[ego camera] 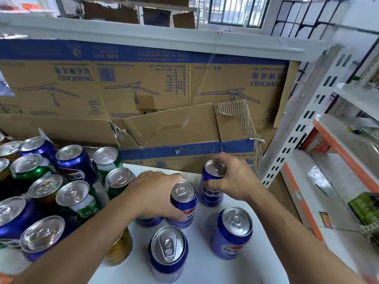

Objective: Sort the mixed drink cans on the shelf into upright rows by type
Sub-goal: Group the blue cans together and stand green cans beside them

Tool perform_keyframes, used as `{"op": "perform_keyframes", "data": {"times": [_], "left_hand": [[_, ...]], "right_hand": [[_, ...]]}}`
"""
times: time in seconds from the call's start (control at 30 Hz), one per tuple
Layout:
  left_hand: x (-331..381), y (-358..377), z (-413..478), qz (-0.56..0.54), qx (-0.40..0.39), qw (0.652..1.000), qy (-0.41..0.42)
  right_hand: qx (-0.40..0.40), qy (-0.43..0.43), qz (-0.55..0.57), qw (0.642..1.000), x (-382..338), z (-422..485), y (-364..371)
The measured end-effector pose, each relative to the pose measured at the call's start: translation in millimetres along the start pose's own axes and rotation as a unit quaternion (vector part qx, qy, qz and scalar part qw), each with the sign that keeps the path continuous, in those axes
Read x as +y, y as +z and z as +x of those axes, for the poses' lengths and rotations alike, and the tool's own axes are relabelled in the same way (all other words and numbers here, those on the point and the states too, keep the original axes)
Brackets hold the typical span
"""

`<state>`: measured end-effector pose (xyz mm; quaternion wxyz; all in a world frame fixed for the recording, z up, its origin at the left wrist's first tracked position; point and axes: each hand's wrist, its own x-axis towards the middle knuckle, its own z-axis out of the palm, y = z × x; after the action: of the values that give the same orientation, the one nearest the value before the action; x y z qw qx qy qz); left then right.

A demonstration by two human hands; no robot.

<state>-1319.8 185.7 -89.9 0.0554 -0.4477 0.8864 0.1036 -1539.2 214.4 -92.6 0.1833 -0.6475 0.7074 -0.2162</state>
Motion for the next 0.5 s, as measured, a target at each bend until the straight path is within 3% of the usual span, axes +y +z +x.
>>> {"op": "perform_keyframes", "data": {"times": [0.5], "left_hand": [[4,-4,-8,-0.043,0.018,0.999,-0.002]], "right_hand": [[-0.050,0.053,0.020,0.997,-11,-29,-8]]}}
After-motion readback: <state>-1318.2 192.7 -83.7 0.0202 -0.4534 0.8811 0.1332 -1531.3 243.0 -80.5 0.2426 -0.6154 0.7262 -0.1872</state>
